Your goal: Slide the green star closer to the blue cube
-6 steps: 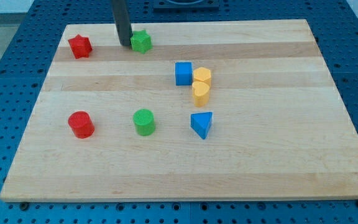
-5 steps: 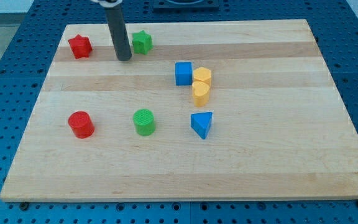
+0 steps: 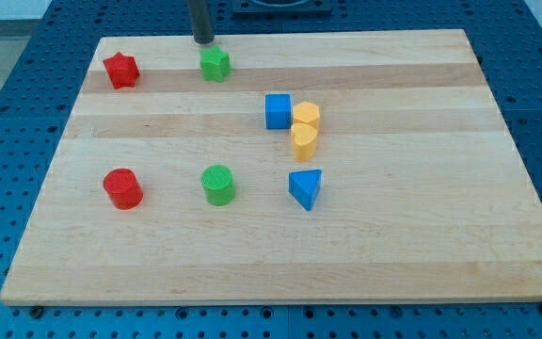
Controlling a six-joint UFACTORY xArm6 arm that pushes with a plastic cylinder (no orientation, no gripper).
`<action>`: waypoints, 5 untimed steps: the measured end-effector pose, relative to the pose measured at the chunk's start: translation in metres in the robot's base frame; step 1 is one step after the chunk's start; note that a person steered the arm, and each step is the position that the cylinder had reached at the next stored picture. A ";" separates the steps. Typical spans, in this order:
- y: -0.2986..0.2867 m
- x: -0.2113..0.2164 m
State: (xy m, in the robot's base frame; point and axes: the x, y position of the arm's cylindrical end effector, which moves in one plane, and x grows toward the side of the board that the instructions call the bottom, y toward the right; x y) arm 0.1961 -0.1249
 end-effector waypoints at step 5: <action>0.054 0.160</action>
